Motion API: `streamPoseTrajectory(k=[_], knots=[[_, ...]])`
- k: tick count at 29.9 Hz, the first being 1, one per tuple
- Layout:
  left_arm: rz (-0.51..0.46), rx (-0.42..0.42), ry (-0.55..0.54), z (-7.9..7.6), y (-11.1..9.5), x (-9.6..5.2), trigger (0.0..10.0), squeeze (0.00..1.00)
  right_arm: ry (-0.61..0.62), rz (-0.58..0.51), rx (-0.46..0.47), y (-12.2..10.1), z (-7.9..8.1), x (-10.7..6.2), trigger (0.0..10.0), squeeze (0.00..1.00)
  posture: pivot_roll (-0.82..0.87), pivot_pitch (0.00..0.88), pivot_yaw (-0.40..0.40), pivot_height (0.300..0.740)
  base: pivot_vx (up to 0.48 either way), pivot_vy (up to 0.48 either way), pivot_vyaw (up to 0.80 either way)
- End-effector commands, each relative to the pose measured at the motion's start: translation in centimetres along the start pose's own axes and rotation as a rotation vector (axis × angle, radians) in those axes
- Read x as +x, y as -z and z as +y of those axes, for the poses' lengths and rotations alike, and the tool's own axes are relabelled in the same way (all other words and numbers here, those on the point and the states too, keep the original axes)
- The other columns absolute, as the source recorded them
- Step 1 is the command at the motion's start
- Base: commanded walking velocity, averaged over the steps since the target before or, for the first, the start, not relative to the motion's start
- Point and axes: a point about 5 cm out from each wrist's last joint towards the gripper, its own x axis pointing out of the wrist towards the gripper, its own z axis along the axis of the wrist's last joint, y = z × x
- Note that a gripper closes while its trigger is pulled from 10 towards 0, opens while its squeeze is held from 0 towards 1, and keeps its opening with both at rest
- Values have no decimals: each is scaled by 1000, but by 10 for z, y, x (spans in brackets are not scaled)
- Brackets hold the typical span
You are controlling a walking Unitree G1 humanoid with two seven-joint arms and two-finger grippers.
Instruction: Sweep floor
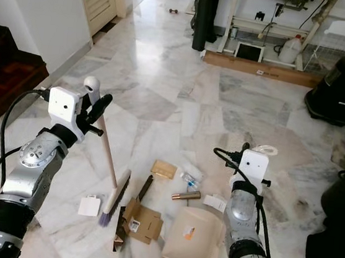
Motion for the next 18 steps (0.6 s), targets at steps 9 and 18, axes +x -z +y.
streamPoseTrajectory(k=[9,18], knots=[[-8,-11,44,0,-13,-5,10000,0,-13,226,-7,54,16,-52,10000,0,235,159,49,740,0,0,0],[129,-86,52,-5,13,-8,10000,0,-16,215,-12,54,18,-54,10000,0,218,158,54,740,0,0,0]])
